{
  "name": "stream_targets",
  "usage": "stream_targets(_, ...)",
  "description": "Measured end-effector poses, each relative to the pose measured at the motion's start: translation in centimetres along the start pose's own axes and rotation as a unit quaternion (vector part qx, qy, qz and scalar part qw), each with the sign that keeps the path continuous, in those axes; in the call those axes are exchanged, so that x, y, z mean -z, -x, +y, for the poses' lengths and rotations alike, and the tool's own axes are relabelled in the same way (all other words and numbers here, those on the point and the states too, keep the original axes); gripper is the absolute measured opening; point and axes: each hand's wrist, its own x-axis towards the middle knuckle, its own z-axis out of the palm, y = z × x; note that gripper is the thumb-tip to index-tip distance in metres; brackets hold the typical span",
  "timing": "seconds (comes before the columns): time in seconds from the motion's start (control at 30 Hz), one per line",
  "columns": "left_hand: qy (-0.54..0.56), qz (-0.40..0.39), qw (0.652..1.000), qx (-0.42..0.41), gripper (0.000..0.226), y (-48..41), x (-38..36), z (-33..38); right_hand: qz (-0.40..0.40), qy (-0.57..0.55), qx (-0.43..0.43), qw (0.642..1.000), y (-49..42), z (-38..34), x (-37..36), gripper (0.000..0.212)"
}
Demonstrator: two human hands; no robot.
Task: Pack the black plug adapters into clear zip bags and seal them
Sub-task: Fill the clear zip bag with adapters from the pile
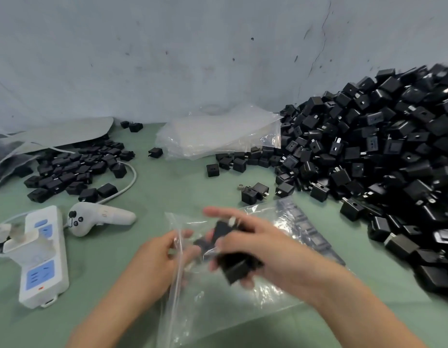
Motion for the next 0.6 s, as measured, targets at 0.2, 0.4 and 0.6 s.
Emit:
stream_targets(0.2, -0.265, 0.014, 0.961, -0.081, 0.043, 0.8, -1.1, 0.8, 0.316, -0.052, 0.139, 0.937, -0.1, -0.6, 7.1, 0.035)
stream_targets(0.4, -0.327, 0.046, 0.926, -0.185, 0.046, -0.2, -2.8, 0.4, 0.324, -0.063, 0.176, 0.928, -0.2, 1.0, 9.3, 0.032)
stream_targets(0.6, -0.149, -0.019, 0.977, -0.152, 0.024, -0.9, -3.0, 1.6, 0.307, -0.054, 0.165, 0.936, -0.4, 1.2, 9.7, 0.031)
